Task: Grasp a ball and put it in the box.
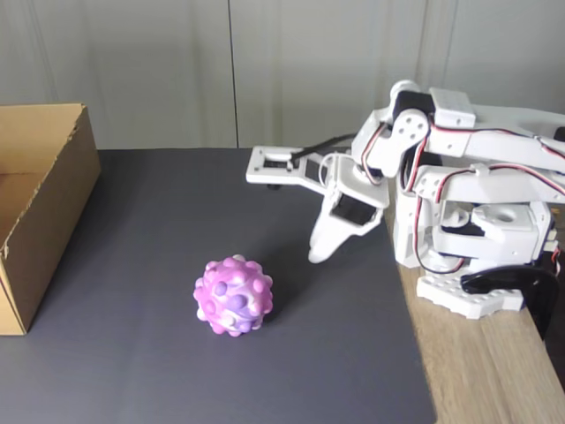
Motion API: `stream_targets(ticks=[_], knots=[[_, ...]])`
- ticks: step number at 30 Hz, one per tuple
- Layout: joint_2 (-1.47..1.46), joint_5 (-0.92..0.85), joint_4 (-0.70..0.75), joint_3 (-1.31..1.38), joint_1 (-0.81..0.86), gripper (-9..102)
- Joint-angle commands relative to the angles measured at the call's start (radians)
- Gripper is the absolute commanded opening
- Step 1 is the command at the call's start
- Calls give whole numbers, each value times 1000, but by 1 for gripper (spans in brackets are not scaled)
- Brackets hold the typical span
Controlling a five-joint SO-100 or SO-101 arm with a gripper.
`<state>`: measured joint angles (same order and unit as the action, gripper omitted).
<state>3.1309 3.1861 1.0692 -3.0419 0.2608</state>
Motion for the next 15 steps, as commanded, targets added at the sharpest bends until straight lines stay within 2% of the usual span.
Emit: stream_targets(ticks=[1,15], knots=[[-6,18,-11,84,-15,8],[-391,2,-89,509,-132,5]])
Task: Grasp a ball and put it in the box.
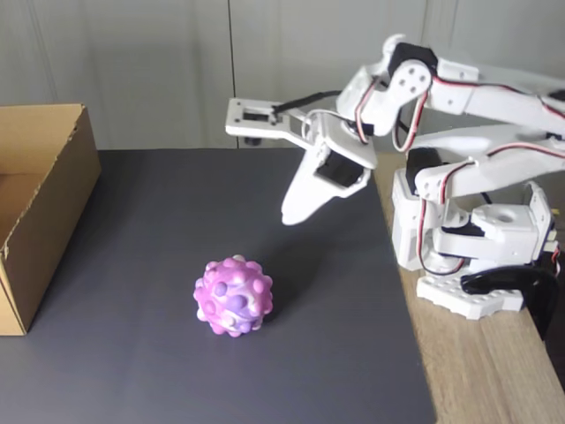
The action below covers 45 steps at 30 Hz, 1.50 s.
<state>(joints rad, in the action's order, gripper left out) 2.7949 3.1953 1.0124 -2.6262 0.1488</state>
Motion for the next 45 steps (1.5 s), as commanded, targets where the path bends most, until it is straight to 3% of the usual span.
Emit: stream_targets(ticks=[1,12,24,36,45], knots=[[-91,-11,-43,129,-31,5],[-411,-51,-117,397,-179,4],[-568,-89,-172,428,-307,4],[-626,-31,-233,431,-242,32],[-715,-2,-270,419,-212,46]])
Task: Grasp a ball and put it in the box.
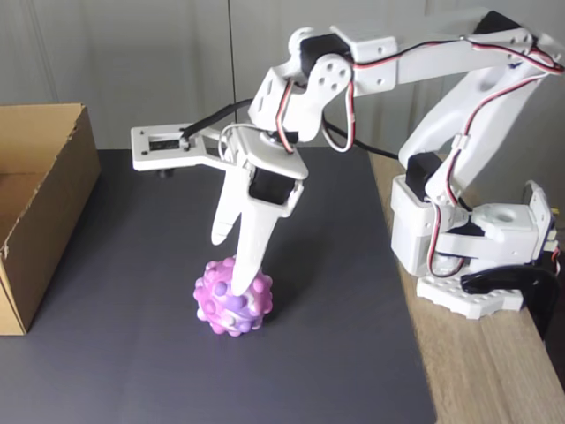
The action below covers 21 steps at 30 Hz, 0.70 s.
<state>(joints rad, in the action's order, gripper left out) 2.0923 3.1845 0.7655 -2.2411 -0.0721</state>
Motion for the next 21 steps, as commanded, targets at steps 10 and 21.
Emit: stream_targets(ticks=[10,21], knots=[[-193,20,-133,12,15,51],[-265,71,-173,-58,20,49]])
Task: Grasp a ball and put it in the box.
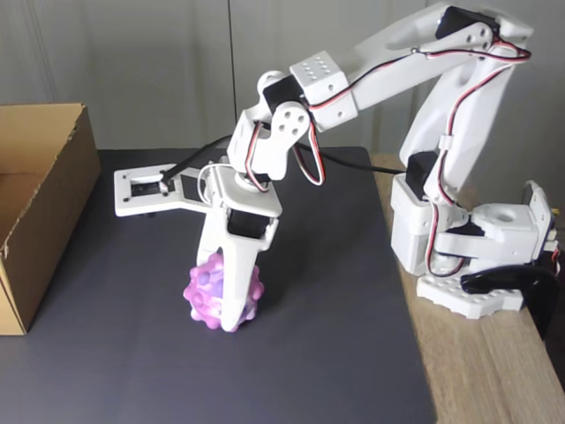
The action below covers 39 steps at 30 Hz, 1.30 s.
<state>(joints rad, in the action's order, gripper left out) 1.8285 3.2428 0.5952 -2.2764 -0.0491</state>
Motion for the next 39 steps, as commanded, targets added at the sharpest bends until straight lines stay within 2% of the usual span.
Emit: stream_targets(ticks=[1,4,11,22,34,39], knots=[[2,18,-6,-35,-3,49],[6,18,-21,-67,-5,47],[3,103,-28,-81,6,31],[74,121,-21,-81,60,17],[310,86,40,-67,63,17],[411,84,61,28,67,17]])
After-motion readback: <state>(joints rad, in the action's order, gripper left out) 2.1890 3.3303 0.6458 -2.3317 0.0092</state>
